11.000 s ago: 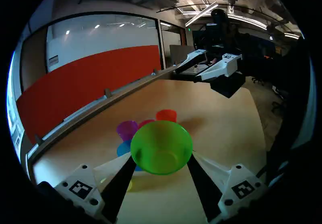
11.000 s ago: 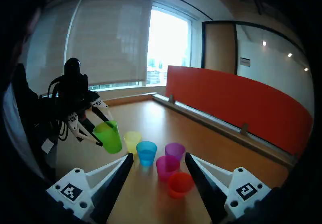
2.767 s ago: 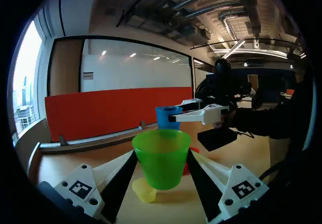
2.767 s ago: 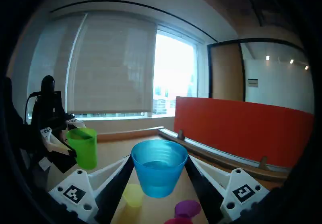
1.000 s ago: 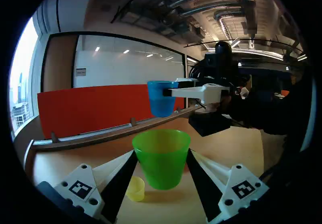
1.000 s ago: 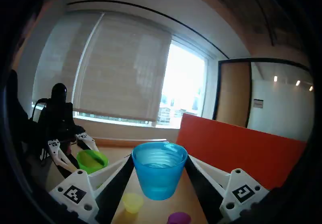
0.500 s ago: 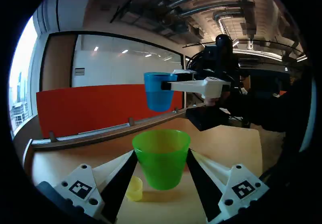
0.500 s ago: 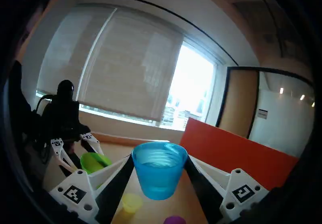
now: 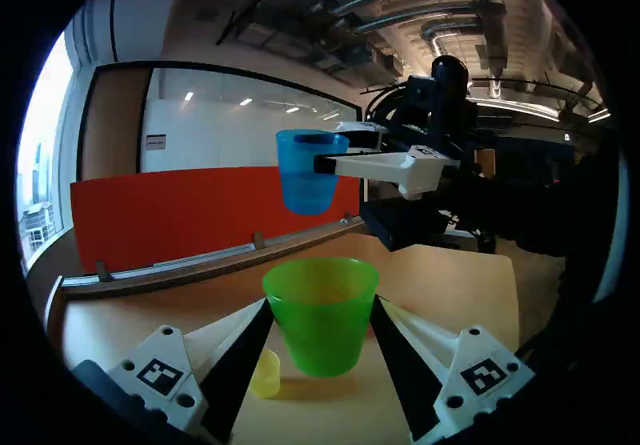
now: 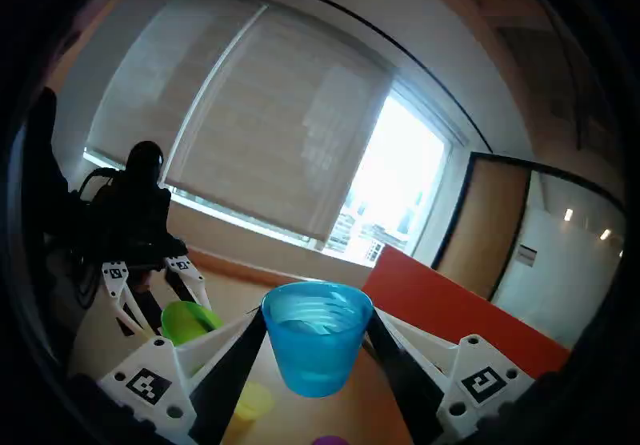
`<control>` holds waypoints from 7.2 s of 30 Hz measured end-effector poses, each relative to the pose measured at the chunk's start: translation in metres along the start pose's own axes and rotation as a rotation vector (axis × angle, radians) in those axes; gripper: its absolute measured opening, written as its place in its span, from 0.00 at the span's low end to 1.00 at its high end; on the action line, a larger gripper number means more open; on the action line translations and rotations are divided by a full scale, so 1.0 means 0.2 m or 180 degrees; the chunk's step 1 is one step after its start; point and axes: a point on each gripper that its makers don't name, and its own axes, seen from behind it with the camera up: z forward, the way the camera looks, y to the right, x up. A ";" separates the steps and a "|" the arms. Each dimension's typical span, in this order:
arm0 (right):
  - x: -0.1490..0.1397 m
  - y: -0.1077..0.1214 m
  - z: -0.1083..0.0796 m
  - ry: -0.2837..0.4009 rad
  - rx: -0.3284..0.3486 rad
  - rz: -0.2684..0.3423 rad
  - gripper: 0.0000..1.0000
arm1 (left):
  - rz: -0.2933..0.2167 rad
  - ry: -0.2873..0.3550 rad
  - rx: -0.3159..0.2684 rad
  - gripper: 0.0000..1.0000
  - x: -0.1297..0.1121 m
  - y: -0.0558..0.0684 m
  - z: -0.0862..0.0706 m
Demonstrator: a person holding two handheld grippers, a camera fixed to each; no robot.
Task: Pour water
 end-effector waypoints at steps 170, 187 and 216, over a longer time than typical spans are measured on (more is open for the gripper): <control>0.30 -0.12 0.07 -0.0099 0.0052 -0.2628 0.90 | 0.0114 0.0158 -0.0082 0.83 0.05 0.08 -0.01; 0.31 -0.11 0.06 -0.0081 0.0028 -0.2735 0.90 | 0.0121 0.0153 -0.0088 0.84 0.05 0.09 -0.01; 0.34 -0.10 0.07 -0.0084 0.0021 -0.2923 0.90 | 0.0116 0.0171 -0.0089 0.83 0.07 0.09 -0.02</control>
